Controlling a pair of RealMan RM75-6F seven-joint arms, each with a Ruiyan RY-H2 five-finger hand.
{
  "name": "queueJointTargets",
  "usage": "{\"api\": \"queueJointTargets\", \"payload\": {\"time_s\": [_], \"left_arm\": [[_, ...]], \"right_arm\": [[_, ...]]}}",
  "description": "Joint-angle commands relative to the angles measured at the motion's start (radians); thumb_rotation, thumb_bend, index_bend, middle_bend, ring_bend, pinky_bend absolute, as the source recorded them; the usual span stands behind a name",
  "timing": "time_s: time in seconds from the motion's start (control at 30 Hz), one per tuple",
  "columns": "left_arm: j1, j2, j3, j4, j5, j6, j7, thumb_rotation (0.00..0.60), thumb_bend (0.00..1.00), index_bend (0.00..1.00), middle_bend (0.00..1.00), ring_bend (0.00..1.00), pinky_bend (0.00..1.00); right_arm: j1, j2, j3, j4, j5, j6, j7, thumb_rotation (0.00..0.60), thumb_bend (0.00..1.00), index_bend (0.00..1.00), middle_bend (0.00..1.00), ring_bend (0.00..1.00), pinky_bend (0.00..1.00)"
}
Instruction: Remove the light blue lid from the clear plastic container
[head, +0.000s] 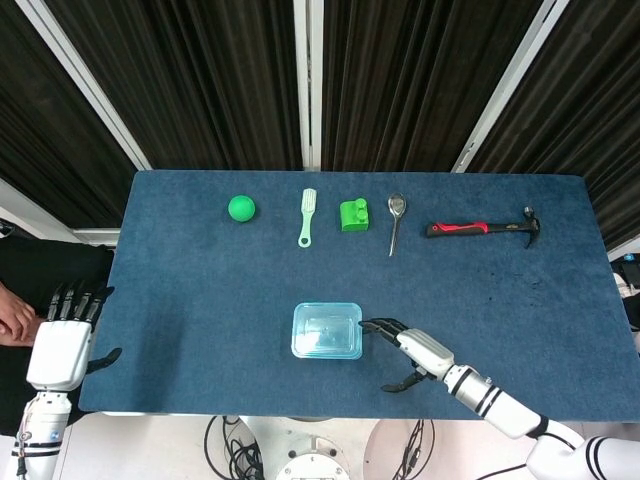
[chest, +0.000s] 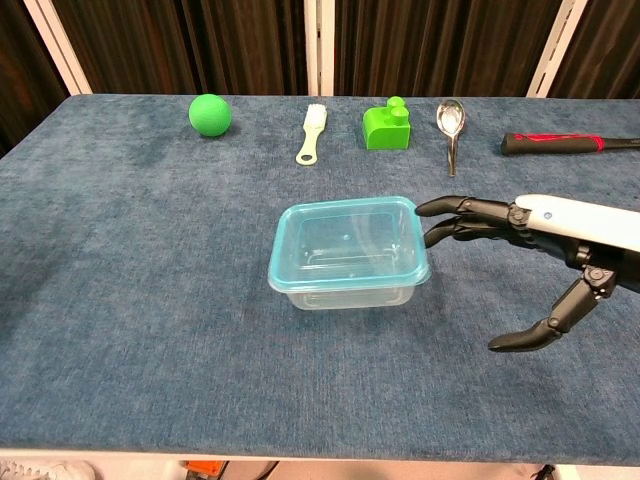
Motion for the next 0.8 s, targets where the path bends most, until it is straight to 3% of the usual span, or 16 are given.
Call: {"api": "queueJointTargets", "payload": {"time_s": [0.03,0.23,0.43,0.63,0.8], "left_arm": [[-0.005,0.002,0.001,0.001,0.003,-0.007,0.001,0.600,0.00,0.15,0.12,0.00,0.02],[-0.055,0.018,-0.012,-0.007,0.018,-0.063,0.015,0.600,0.00,0.15,0.12,0.00,0.02],[-0.178,0.018,-0.035,-0.057,0.050,-0.215,-0.010,0.600,0.00,0.15,0.12,0.00,0.02],[-0.360,-0.047,-0.066,-0.048,0.086,-0.431,-0.039,0.600,0.00,0.14,0.12,0.00,0.02],[-0.495,-0.122,-0.112,-0.032,0.017,-0.595,-0.010,0.600,0.00,0.05,0.06,0.00,0.02]], "right_arm": [[0.020,-0.010,-0.009,-0.009,-0.013,-0.021,-0.010,0.600,0.05,0.00,0.15,0.00,0.00],[0.052,0.010,-0.037,-0.049,-0.045,-0.023,0.018,0.600,0.05,0.00,0.14,0.00,0.00],[-0.004,0.150,-0.067,-0.125,-0.052,0.138,0.091,0.600,0.06,0.00,0.16,0.00,0.01],[-0.070,0.260,-0.023,-0.163,0.038,0.248,0.015,0.600,0.06,0.00,0.16,0.00,0.02],[-0.111,0.286,0.037,-0.172,0.130,0.292,-0.063,0.600,0.06,0.00,0.16,0.00,0.02]]}}
